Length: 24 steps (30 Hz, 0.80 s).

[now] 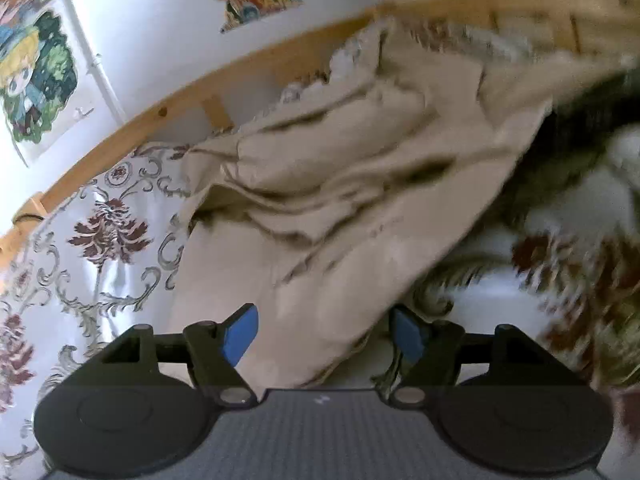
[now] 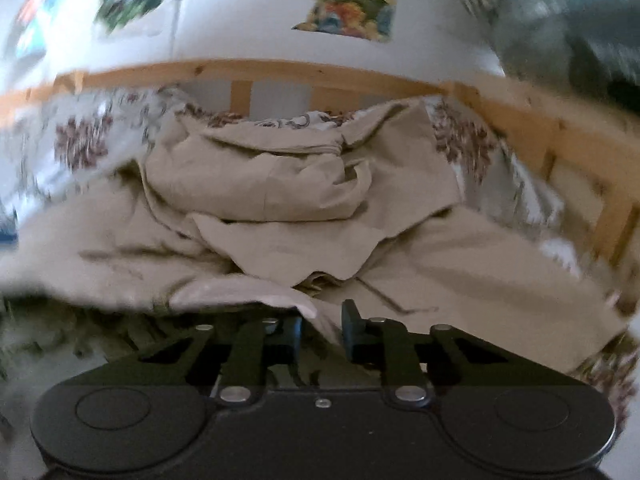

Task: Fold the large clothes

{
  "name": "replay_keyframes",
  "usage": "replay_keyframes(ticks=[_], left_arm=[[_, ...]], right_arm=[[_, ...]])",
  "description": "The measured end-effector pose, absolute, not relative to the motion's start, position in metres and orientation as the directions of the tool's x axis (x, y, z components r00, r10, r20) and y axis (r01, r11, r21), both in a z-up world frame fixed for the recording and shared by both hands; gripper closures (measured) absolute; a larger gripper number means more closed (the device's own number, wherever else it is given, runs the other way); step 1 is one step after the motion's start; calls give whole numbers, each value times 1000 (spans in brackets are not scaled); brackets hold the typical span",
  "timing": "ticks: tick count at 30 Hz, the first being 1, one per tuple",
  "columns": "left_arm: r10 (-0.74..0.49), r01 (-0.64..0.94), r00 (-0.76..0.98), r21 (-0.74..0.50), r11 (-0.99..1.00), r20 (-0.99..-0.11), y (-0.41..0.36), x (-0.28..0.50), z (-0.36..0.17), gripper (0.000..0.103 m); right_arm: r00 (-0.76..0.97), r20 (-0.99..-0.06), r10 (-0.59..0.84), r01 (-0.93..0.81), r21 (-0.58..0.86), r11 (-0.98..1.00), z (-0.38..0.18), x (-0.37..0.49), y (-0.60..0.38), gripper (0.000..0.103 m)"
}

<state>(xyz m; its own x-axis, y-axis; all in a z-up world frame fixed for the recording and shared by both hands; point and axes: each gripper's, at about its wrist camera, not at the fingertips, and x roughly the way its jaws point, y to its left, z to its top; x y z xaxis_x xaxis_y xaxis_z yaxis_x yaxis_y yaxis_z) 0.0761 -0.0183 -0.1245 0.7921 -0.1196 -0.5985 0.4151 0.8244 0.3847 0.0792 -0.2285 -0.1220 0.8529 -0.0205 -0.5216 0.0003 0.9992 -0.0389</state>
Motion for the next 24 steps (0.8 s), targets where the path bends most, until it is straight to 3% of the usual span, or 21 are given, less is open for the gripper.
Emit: replay_keyframes(ticks=[4,8,10,14,18,20,22,24], left_arm=[[25,331,807,486,809,-590,-20,90,-138,32],[100,263,816,520,813,-569,-2,98,-140,45],[93,257,832,530,808,-547,9,94,-139,69],[39,280,837,488,827,-545,24,89,-134,97],[-22,275,844,398,875,-536,28,90,-121,100],[-41,255,857,354,900,-514,28,91,-112,100],[-52,232,874,322,918,-482,29,90,-101,101],[-66,220,882,283,933,-467,34,90,-92,101]], right_arm=[[870,-493,-14,-4,-35,999,-118,73,-226,85],[885,-465,-9,-5,-28,1000,-113,71,-228,86],[889,-458,-5,-12,-34,999,-111,71,-229,86],[903,-428,-19,-37,-123,992,-105,66,-221,86],[854,-517,-65,-88,-266,960,-117,74,-214,83],[812,-570,-123,-119,-368,922,-129,78,-213,59],[775,-613,-156,-136,-402,905,-137,79,-220,45],[763,-618,-191,-128,-434,892,-142,76,-227,47]])
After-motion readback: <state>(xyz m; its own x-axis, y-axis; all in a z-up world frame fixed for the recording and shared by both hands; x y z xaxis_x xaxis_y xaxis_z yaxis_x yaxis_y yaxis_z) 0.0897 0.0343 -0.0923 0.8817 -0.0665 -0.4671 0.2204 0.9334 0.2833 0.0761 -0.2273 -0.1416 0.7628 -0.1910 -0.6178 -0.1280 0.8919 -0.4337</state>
